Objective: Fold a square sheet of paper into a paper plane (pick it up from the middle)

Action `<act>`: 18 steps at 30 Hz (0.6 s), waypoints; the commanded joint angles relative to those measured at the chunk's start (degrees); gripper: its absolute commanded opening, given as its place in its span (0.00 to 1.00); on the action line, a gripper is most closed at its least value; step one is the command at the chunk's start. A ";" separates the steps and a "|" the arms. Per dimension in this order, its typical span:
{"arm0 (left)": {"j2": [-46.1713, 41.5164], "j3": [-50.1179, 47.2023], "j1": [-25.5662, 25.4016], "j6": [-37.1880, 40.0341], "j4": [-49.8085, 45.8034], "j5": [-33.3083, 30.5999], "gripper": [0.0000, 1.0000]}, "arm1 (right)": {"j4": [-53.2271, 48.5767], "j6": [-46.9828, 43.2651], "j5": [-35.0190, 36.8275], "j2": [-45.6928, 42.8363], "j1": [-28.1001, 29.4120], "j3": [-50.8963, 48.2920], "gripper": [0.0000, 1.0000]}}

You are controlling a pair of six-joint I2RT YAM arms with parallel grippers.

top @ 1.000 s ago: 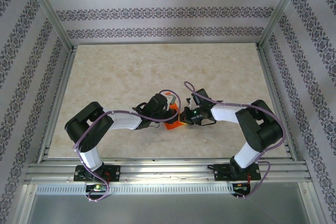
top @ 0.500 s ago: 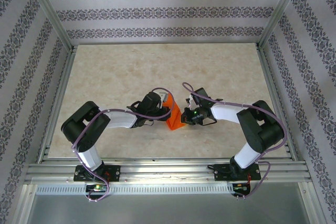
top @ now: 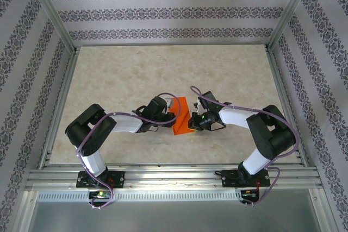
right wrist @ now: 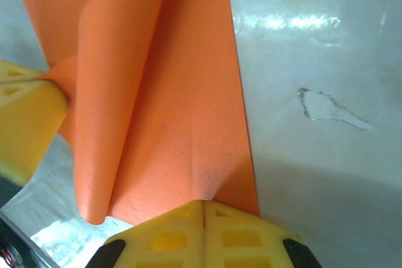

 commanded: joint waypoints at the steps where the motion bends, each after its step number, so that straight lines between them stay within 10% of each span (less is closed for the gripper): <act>1: 1.31 -1.12 0.55 1.31 0.89 -0.62 0.00 | -1.76 1.05 -0.05 -0.13 1.00 2.04 0.00; 18: 2.21 -0.32 0.55 1.49 1.59 1.60 0.00 | 2.07 3.51 0.35 3.00 3.39 3.01 0.00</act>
